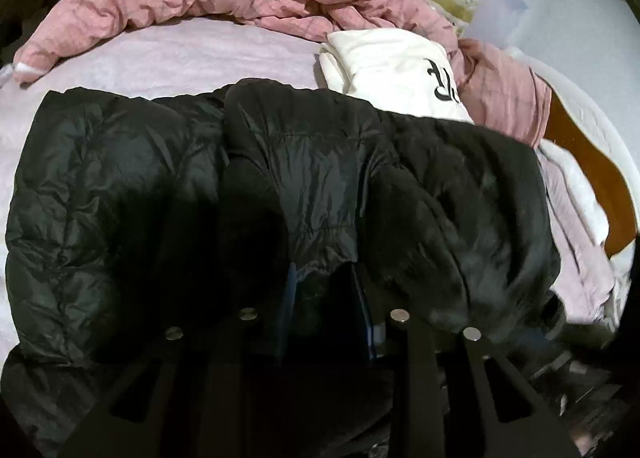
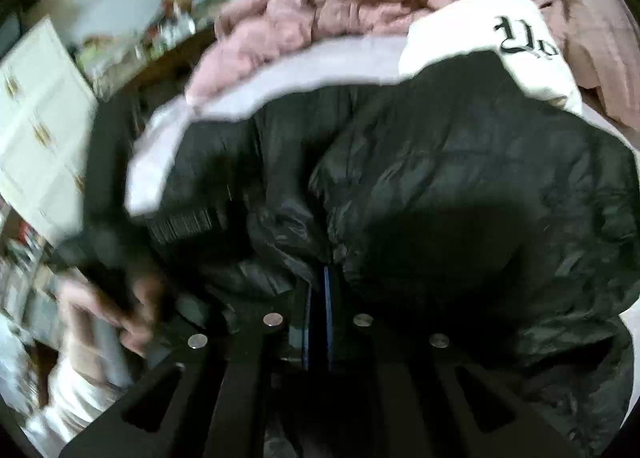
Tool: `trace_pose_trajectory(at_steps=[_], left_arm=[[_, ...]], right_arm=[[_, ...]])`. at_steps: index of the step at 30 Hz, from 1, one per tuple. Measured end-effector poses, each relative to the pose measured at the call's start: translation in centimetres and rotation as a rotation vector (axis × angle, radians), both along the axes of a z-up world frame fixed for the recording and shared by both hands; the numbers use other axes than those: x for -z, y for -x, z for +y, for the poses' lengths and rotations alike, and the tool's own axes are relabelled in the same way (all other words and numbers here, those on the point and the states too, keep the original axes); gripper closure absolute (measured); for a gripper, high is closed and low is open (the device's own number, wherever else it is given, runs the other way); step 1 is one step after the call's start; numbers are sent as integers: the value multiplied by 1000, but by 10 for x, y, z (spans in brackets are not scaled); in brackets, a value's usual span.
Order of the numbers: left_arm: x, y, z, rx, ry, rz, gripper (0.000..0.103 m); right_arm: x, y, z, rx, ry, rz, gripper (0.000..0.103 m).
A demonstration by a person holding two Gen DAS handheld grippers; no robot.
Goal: Fold large clothes
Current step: 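Press the folded jacket flat with both tools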
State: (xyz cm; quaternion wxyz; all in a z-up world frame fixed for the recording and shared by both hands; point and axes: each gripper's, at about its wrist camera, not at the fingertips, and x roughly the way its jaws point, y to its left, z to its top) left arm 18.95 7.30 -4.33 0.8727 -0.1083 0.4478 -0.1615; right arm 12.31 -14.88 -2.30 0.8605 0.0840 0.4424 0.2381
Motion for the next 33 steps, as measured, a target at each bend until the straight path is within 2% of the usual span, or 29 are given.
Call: trace_pose_trajectory(at_steps=[3,6,9,12,15,16,17,19,22,25,27,30,31,32,33], left_arm=[[5,-1,-3,-2,-27,-4,75],[11,-1,-6,-4,-36,-17,76],[14,-1,-5,-16,-18,-31,76],[13,3,-3,-35,-22,-47,77],[5,15,15,-166,-39,-105,86],[5,16,20,-174,-39,-102,86],[7,13,24,-166,-29,-76,86],[12,9,29,-165,-4,-36,87],[4,15,28,-157,-15,-51,87],[-13,28,28,-122,21,-90,87],[-33,42,31,-112,55,-146,87],[-72,81,33,-129,1,-342,83],[-83,97,34,-138,-19,-419,77],[-93,118,36,-154,-24,-504,67],[-99,134,40,-176,-7,-560,61]], right_arm=[[-13,-2,-16,-6,-114,17,95],[-26,1,-26,72,-58,-42,93],[-34,-5,-32,110,-39,-74,87],[-31,-28,-27,152,90,-114,87],[-4,-56,-42,303,286,-72,87],[4,-61,-48,343,344,-66,87],[9,-62,-54,350,355,-60,87],[21,-64,-74,341,311,-15,88],[33,-67,-95,322,227,62,88],[18,-50,-107,328,183,29,87],[-1,-30,-111,333,167,-41,87],[-32,8,-113,333,127,-150,81],[-43,26,-112,326,107,-202,67],[-51,41,-111,319,93,-247,47],[-58,60,-109,310,83,-308,41]])
